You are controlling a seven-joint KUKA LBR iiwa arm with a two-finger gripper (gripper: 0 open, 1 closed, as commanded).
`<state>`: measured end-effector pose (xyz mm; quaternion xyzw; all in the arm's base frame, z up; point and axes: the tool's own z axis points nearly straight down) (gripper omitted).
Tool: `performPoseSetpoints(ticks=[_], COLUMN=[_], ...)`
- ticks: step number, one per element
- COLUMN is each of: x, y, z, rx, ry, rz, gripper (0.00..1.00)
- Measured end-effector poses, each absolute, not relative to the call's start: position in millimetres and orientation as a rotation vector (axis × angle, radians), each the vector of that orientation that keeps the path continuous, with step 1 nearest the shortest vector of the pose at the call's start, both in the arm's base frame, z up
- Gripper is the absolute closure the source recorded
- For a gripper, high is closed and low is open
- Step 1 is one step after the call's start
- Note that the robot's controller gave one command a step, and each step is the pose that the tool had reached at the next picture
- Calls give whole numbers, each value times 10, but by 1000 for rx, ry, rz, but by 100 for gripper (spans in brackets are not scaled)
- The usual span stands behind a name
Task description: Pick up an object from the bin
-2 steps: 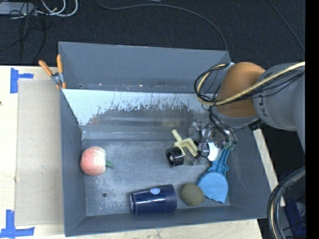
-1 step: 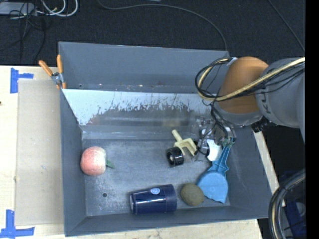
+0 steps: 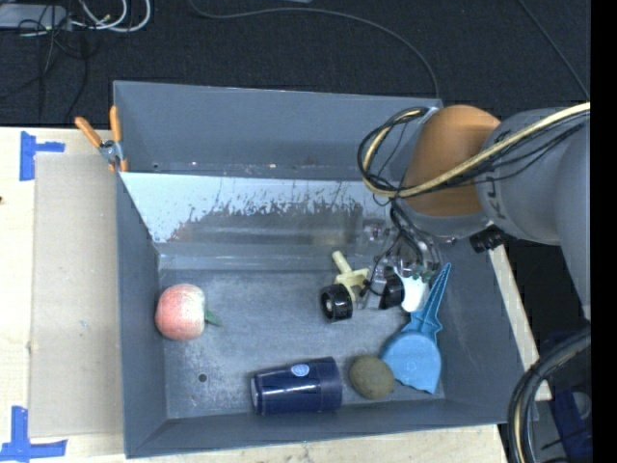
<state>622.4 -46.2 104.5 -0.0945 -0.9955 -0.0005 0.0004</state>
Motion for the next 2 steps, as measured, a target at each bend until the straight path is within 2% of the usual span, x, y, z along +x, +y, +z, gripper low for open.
performPoseSetpoints(ticks=[1, 2], x=[6185, 6203], y=[-348, -518], z=[799, 694], rx=[-653, -555], ry=[-3064, -3090], rz=[-1, 0], gripper=[0, 100])
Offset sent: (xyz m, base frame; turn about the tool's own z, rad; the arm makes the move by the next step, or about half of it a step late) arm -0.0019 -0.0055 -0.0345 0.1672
